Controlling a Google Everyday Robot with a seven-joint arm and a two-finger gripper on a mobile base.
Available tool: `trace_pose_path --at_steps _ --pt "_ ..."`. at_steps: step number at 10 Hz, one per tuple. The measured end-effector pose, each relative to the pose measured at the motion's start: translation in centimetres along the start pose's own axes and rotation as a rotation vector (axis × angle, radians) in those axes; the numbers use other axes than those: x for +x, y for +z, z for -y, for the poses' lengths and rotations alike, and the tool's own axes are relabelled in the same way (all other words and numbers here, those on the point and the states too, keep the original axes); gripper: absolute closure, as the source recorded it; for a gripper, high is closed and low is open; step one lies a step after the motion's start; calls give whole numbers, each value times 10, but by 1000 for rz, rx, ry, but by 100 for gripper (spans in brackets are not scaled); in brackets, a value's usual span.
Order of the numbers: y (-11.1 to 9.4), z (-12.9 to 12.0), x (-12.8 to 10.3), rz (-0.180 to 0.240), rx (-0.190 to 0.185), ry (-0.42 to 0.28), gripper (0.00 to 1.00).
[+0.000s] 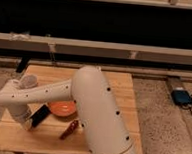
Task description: Push the eraser across the table
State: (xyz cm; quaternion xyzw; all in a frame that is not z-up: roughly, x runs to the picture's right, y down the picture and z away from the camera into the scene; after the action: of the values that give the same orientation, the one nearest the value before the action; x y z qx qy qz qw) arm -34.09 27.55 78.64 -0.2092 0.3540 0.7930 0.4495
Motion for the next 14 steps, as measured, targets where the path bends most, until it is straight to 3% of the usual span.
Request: trace_pose_path --at_steps 6,10,12,14 --pt "-2 5 -7 5 -7 18 100" --pt "-14 36 -70 38 -57 118 100" --pt "-26 50 -105 53 -103 166 100" --pt "-33 53 -116 67 -129 184 100"
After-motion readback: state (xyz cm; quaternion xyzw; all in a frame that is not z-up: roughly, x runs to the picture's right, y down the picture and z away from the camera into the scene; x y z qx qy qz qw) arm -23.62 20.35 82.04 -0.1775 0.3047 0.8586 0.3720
